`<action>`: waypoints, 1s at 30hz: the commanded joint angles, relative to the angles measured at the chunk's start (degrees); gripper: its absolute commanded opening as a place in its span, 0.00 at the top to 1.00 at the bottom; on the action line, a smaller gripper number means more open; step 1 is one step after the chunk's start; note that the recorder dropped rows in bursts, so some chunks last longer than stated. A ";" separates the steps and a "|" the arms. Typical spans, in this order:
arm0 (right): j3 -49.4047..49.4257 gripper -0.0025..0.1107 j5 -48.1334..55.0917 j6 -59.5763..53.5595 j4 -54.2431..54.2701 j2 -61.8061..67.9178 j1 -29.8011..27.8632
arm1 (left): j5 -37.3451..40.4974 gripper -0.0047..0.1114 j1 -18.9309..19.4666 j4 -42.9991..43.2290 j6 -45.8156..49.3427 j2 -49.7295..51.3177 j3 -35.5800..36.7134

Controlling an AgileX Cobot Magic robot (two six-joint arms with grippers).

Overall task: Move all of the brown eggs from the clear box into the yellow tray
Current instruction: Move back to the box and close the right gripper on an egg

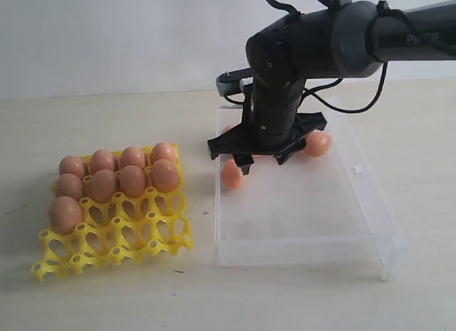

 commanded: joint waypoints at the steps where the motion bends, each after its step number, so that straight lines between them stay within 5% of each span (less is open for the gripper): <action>1: -0.05 0.46 -4.88 -1.68 5.17 2.26 -1.09 | -0.47 0.96 -0.37 0.07 -0.30 -0.32 -0.23; 19: -0.36 0.47 -21.84 -1.74 8.60 10.08 -1.26 | -0.47 0.96 -0.37 0.07 -0.30 -0.32 -0.23; 21: -0.36 0.59 -22.52 -1.84 8.48 10.39 -1.26 | -0.47 0.96 -0.37 0.07 -0.30 -0.32 -0.23; 24: -0.36 0.97 -21.58 -2.73 8.31 9.94 -1.26 | -0.47 0.96 -0.37 0.07 -0.30 -0.32 -0.23; 30: -0.25 0.98 -18.07 -8.16 7.48 7.01 -1.00 | -0.47 0.96 -0.37 0.07 -0.30 -0.32 -0.23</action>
